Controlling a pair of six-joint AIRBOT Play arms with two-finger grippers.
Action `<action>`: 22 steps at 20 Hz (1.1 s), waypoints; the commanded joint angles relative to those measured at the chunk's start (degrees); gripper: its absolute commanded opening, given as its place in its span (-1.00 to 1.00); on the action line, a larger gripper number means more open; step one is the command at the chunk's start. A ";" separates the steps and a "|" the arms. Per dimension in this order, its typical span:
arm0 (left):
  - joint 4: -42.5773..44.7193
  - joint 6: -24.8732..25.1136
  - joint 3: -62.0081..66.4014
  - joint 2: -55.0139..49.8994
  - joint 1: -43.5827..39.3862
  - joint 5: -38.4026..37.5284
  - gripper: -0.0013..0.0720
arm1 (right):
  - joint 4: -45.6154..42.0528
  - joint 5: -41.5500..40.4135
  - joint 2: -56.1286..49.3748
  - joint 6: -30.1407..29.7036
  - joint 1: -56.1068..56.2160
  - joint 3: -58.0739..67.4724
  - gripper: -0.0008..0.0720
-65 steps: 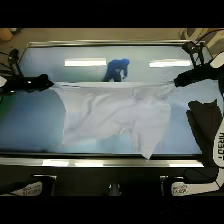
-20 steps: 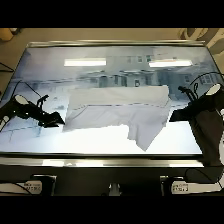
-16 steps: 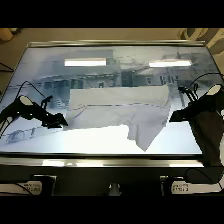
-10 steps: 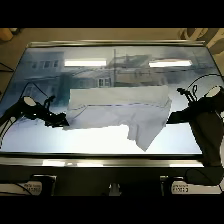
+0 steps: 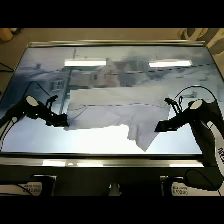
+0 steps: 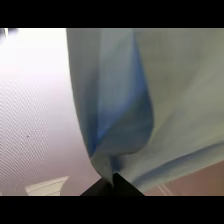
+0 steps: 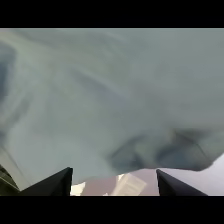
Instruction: Fold the shirts.
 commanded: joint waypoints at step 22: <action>-5.11 -7.58 28.94 -8.07 2.51 3.45 -0.91 | 4.59 -18.99 -11.32 5.29 4.35 34.27 -0.94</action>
